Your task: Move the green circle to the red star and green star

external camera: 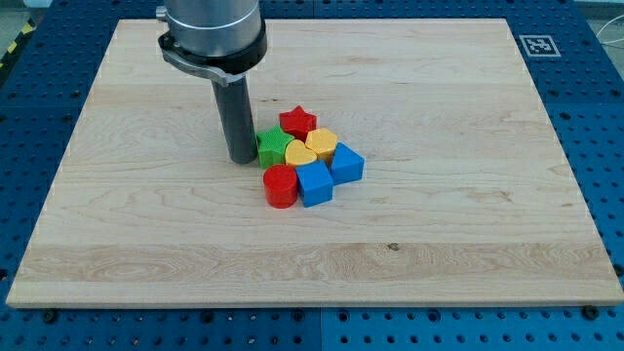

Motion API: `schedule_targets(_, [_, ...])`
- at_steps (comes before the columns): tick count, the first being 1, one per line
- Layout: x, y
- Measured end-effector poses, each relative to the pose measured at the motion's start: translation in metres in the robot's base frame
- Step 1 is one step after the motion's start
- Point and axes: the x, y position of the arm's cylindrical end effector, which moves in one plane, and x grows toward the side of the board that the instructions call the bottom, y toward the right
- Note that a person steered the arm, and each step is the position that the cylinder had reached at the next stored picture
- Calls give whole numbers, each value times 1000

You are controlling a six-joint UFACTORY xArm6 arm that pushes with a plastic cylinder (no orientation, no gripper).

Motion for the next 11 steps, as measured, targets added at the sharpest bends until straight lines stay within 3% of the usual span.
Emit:
schedule_targets(3, [-5,11])
schedule_targets(6, [8,-51])
schedule_targets(8, [-36,-110])
schedule_targets(9, [-46,-98])
schedule_targets(10, [-27,-98])
schedule_targets(11, [-25,-64])
